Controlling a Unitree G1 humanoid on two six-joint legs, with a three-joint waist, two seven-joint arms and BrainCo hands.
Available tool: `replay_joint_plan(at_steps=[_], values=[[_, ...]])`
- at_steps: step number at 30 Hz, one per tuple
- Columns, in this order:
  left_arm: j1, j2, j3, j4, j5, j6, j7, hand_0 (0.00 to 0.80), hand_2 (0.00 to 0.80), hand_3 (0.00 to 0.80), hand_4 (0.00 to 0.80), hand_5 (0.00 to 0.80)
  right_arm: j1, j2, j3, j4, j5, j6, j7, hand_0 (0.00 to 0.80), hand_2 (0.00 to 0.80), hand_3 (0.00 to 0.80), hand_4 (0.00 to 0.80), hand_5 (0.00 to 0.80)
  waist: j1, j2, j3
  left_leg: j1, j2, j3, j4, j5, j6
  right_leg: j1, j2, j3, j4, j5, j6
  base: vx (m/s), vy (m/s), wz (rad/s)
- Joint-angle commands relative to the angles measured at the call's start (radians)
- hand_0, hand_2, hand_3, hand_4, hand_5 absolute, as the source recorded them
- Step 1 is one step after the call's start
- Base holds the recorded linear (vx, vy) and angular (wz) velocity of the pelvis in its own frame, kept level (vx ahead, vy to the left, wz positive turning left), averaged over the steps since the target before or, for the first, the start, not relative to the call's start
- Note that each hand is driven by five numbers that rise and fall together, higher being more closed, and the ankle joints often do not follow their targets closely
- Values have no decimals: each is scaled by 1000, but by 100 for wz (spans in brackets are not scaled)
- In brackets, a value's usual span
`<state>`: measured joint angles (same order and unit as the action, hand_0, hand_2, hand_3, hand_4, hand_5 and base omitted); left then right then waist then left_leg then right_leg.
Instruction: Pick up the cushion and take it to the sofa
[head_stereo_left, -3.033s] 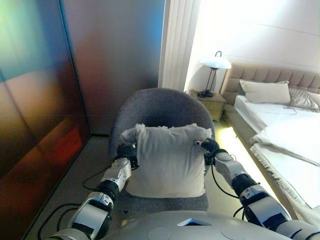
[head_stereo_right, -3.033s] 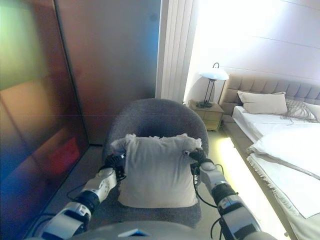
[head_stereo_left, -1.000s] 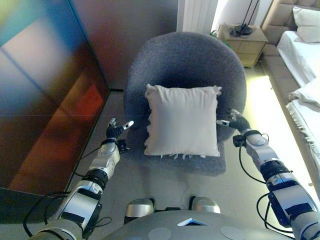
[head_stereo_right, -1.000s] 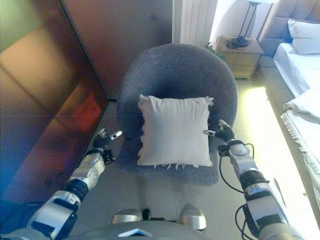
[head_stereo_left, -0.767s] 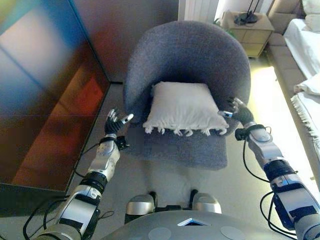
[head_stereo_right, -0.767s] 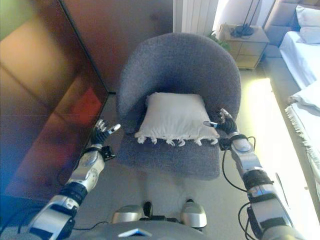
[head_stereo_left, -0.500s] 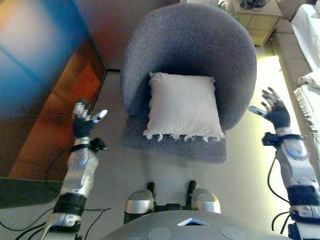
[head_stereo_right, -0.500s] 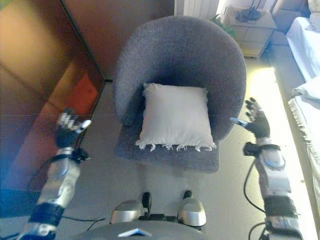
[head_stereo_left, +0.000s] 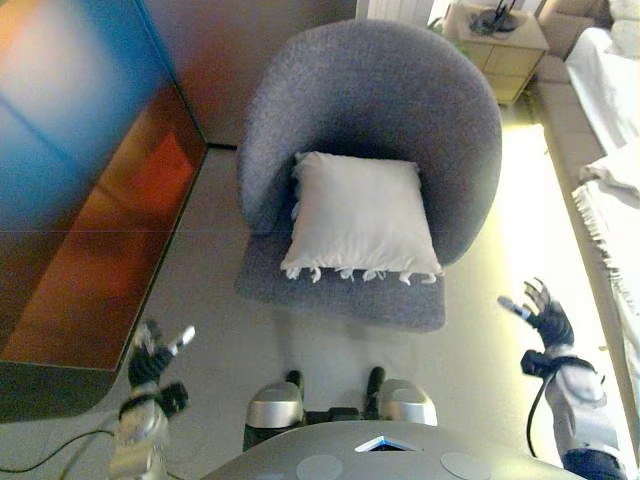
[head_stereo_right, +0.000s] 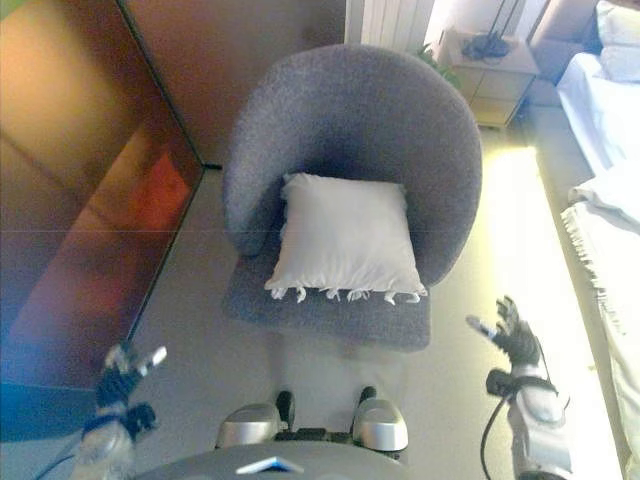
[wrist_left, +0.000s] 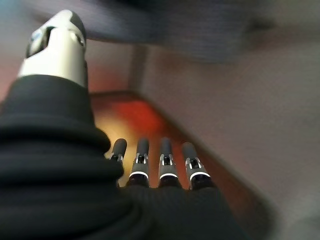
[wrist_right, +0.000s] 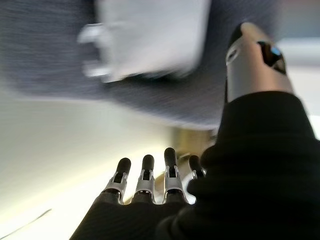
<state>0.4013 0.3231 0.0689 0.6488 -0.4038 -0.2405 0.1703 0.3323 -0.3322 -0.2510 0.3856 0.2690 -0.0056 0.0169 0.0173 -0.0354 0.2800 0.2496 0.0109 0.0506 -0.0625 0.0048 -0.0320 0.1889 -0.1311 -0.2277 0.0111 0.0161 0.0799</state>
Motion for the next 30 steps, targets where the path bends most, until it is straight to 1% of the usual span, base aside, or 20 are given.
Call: replay_joint_plan(at_steps=[1, 2, 3, 5, 7, 9, 12, 14, 15, 16, 18, 19, 21, 23, 26, 30], values=[[5, -8, -10, 88, 55, -20, 55, 0, 0, 0, 0, 0, -28, -1, 48, 106, 23, 13, -57, 0, 0, 0, 0, 0, 27, -12, -86, -68, -14, 10, 24, -9, -9, -5, -14, -28, 9, 18, 42, -67, -60, -1], [-15, -22, -7, 148, 50, 17, 65, 0, 0, 0, 0, 0, -40, 13, 64, 179, 43, 19, -75, 0, 0, 0, 0, 0, 30, -16, -98, -61, -13, 10, 17, -9, -8, 4, -12, -27, 1, 19, 42, -69, -65, 0], [-30, -35, -9, 194, 63, 28, 78, 0, 0, 0, 0, 0, -49, 29, 77, 230, 44, 12, -85, 0, 0, 0, 0, 0, 31, -19, -106, -55, -14, 6, 11, -10, -7, 10, -9, -25, -4, 18, 42, -62, -72, 0], [-58, -43, -35, 280, 121, 29, 111, 0, 0, 0, 0, 0, -66, 61, 101, 360, 47, 7, -103, 0, 0, 0, 0, 0, 33, -24, -128, -42, -13, 6, -3, -10, -8, 25, -1, -21, -17, 16, 40, -58, -63, 1], [-78, -56, -62, 353, 126, 65, 127, 0, 0, 0, 0, 0, -81, 86, 122, 463, 66, 20, -99, 0, 0, 0, 0, 0, 35, -24, -148, -32, -14, 6, -14, -13, -8, 39, 6, -19, -31, 14, 38, -68, -36, 0], [-95, -67, -70, 433, 126, 74, 133, 0, 0, 0, 0, 0, -96, 104, 146, 578, 43, 16, -103, 0, 0, 0, 0, 0, 35, -22, -161, -26, -13, 7, -22, -16, -9, 48, 11, -17, -41, 11, 35, -90, -17, -1], [-129, -86, -80, 540, 122, 134, 125, 0, 0, 0, 0, 0, -117, 134, 197, 718, -42, 63, -100, 0, 0, 0, 0, 0, 35, -19, -177, -26, -14, 6, -25, -25, -7, 54, 14, -15, -52, 5, 32, -116, -4, 0], [-147, -96, -79, 596, 132, 196, 101, 0, 0, 0, 0, 0, -123, 151, 236, 794, -88, 110, -102, 0, 0, 0, 0, 0, 33, -15, -183, -26, -14, 7, -25, -31, -6, 57, 16, -13, -57, 1, 30, -123, 4, 0], [-157, -105, -80, 614, 135, 222, 95, 0, 0, 0, 0, 0, -129, 163, 248, 820, -103, 122, -106, 0, 0, 0, 0, 0, 33, -14, -185, -26, -14, 7, -25, -33, -4, 58, 16, -12, -60, 1, 29, -119, 8, 1], [-172, -115, -81, 636, 129, 268, 79, 0, 0, 0, 0, 0, -140, 174, 265, 850, -120, 152, -106, 0, 0, 0, 0, 0, 31, -12, -189, -27, -14, 7, -25, -36, -3, 58, 16, -9, -63, 0, 28, -107, 16, 1], [-190, -123, -75, 655, 100, 293, 65, 0, 0, 0, 0, 0, -153, 183, 278, 879, -130, 175, -104, 0, 0, 0, 0, 0, 28, -7, -192, -27, -14, 7, -25, -42, 0, 59, 16, -4, -66, -3, 26, -88, 19, 0], [-198, -130, -70, 659, 113, 318, 58, 0, 0, 0, 0, 0, -157, 190, 287, 887, -136, 184, -104, 0, 0, 0, 0, 0, 25, -4, -194, -27, -15, 6, -25, -47, 2, 59, 15, -2, -67, -6, 26, -78, 17, 0], [-209, -138, -86, 667, 128, 327, 52, 0, 0, 0, 0, 0, -167, 200, 298, 892, -140, 193, -104, 0, 0, 0, 0, 0, 20, 1, -196, -28, -15, 8, -25, -50, 4, 56, 15, 5, -66, -8, 26, -80, 18, 0], [-222, -136, -99, 662, 128, 341, 49, 0, 0, 0, 0, 0, -174, 199, 311, 899, -156, 189, -104, 0, 0, 0, 0, 0, 15, 7, -195, -29, -14, 9, -25, -56, 6, 52, 14, 10, -66, -13, 26, -72, 14, -2], [-242, -135, -124, 660, 124, 362, 37, 0, 0, 0, 0, 0, -191, 188, 325, 893, -141, 191, -114, 0, 0, 0, 0, 0, 10, 10, -193, -34, -12, 10, -25, -61, 8, 43, 13, 16, -65, -17, 28, -72, 1, -1], [-263, -127, -140, 659, 83, 386, 34, 0, 0, 0, 0, 0, -209, 170, 330, 900, -132, 186, -112, 0, 0, 0, 0, 0, 6, 12, -189, -42, -9, 13, -25, -69, 12, 32, 13, 23, -67, -24, 29, -59, -9, -2]])
